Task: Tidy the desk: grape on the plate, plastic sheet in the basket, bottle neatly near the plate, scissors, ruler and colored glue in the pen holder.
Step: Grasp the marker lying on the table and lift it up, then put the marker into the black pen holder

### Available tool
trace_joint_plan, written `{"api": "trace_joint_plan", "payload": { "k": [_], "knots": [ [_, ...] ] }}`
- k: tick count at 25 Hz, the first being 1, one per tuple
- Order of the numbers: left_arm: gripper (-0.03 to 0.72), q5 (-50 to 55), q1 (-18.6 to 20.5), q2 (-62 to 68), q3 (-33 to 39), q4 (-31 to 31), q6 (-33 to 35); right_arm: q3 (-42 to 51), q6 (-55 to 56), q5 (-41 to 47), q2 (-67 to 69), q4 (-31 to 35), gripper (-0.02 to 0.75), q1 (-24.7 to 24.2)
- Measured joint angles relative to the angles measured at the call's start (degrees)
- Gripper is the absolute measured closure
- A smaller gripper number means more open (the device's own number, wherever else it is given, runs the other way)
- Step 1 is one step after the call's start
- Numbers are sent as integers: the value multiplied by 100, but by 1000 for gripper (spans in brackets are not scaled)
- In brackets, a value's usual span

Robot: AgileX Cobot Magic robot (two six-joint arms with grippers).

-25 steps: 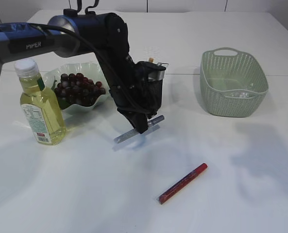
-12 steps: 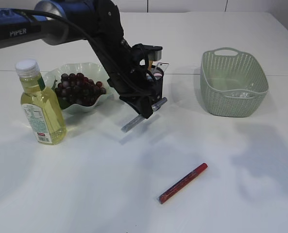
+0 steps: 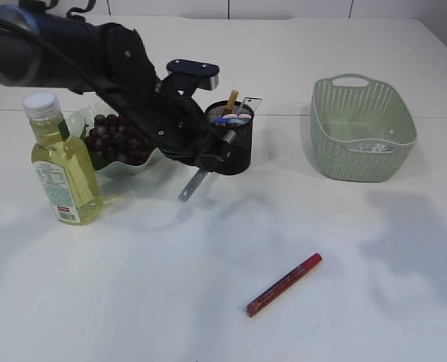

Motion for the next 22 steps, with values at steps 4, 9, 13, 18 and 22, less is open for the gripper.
{"api": "trace_joint_plan", "payload": {
  "k": [4, 9, 13, 18, 22],
  "knots": [
    [658, -1342, 0, -542, 987, -12, 48, 0, 0, 0, 0, 0, 315, 0],
    [658, -2564, 0, -660, 1531, -69, 51, 0, 0, 0, 0, 0, 315, 0],
    [658, -3510, 0, -660, 1555, -105, 51, 0, 0, 0, 0, -4, 315, 0],
    [658, -4552, 0, -660, 1555, -146, 61, 0, 0, 0, 0, -4, 315, 0],
    [658, -5086, 0, -660, 1526, -150, 61, 0, 0, 0, 0, -4, 316, 0]
  ]
}}
